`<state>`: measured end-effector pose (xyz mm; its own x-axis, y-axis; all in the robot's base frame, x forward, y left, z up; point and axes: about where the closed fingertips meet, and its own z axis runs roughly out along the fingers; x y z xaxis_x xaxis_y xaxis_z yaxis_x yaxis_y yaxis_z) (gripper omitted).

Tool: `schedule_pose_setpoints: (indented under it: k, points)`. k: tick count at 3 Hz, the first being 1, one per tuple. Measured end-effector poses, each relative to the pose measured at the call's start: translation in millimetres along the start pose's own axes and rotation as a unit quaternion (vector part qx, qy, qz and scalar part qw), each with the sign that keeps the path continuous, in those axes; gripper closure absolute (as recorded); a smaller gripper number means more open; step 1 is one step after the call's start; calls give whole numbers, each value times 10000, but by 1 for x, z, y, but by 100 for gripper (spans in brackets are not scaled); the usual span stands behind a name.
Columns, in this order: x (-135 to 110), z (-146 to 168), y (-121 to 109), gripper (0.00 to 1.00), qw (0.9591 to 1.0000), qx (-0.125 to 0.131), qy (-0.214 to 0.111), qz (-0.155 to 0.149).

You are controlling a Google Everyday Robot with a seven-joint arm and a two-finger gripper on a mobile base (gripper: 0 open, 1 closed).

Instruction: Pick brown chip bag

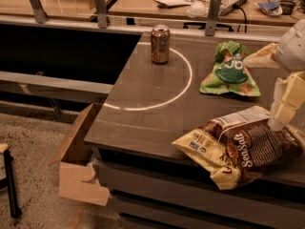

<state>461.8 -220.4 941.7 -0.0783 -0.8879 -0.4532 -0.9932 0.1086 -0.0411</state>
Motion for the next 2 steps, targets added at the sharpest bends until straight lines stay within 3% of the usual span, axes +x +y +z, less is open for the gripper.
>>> schedule_pose_setpoints:
  k: [1,2]
  points:
    - [-1,3,2,0,9974,-187,271,-647]
    - [2,15,25,0,9904,-471,609,-1150]
